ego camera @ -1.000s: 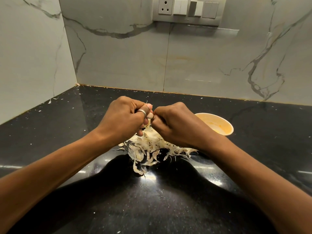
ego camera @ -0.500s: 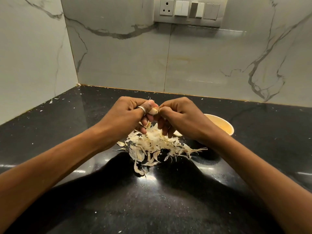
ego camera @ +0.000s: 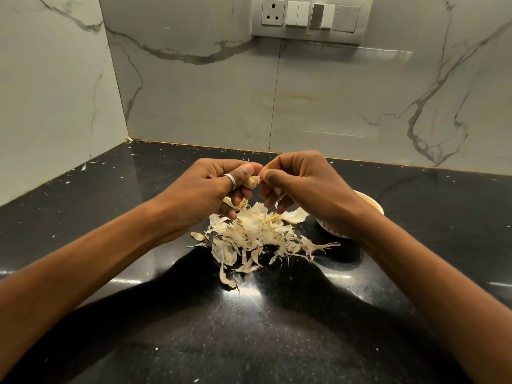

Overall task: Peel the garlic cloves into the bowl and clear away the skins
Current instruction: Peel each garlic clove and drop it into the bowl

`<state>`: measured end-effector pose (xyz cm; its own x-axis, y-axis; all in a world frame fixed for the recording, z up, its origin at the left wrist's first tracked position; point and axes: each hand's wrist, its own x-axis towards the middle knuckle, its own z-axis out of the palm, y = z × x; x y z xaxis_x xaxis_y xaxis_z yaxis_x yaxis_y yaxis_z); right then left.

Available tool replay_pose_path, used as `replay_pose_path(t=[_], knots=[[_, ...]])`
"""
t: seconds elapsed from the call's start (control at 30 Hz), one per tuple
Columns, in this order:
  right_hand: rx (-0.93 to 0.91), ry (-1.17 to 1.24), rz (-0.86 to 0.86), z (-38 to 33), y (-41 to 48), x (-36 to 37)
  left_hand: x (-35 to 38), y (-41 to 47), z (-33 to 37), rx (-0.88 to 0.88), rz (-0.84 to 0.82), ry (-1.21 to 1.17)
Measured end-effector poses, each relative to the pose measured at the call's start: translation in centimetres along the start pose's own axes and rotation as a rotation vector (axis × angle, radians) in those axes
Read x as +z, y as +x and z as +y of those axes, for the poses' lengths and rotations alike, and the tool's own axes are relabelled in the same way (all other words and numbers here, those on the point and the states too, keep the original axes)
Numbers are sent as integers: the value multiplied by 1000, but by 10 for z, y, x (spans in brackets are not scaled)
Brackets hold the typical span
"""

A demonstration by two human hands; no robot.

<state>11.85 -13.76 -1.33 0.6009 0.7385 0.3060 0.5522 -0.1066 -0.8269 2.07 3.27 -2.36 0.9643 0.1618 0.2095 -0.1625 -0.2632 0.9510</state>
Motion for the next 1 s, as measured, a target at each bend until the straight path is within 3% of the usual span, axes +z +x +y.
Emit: replay_pose_path(t=[0.4, 0.63, 0.87, 1.0], knots=[[-63, -32, 7, 1, 2, 1, 4, 3, 0, -93, 161, -242], [-242, -106, 170, 12, 4, 19, 11, 2, 1, -109, 232, -407], [-266, -101, 199, 14, 5, 18, 14, 1, 0, -99, 248, -430], [-256, -95, 216, 15, 5, 18, 12, 0, -2, -52, 261, -253]])
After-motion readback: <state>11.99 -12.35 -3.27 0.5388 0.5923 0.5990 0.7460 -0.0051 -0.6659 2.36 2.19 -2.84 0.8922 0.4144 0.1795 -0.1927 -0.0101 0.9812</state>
